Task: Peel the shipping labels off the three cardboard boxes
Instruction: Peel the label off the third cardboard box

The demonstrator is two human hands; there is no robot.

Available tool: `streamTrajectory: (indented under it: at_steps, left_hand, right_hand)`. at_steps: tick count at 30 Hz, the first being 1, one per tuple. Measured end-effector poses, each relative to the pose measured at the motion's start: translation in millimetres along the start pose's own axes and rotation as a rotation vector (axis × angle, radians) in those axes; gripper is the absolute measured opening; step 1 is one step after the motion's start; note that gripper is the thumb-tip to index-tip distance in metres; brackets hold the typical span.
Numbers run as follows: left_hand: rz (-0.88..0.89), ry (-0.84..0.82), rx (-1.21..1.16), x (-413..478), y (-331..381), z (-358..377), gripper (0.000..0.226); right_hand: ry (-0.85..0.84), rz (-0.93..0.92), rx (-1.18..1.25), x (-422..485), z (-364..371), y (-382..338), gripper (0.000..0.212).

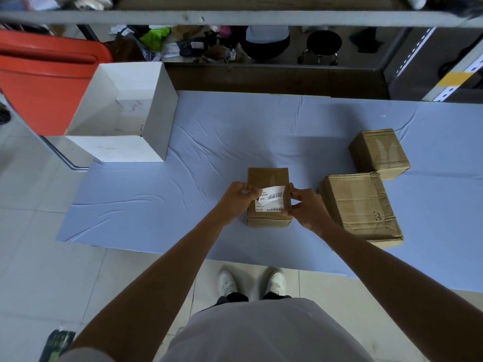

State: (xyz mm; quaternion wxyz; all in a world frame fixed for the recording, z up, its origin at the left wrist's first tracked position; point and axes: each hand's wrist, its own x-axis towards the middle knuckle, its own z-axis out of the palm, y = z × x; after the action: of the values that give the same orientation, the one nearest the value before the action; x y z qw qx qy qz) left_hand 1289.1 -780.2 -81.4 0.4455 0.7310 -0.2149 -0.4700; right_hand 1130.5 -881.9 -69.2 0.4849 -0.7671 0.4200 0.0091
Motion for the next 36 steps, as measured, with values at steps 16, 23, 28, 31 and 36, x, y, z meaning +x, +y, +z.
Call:
streamTrajectory:
  at_steps: [16,23,28,31,36]
  left_hand:
    - [0.022,-0.02,-0.014,-4.3,1.3,-2.7,0.023]
    - [0.026,0.003,-0.022,-6.1,5.1,-0.5,0.018]
    - [0.019,0.013,-0.039,-6.1,4.7,-0.9,0.018]
    - [0.014,0.006,-0.03,-6.4,4.7,-1.0,0.019]
    - [0.014,0.019,-0.036,-7.9,6.2,0.0,0.022]
  right_hand:
    - [-0.003,0.021,-0.014,2.6,0.4,1.0,0.069]
    - [0.005,0.034,-0.005,2.6,0.6,2.2,0.073]
    - [0.012,0.034,0.01,3.2,2.0,2.5,0.072]
    - [0.013,0.035,-0.001,3.3,1.7,2.9,0.074]
    - [0.014,0.042,-0.023,3.7,0.4,1.8,0.075]
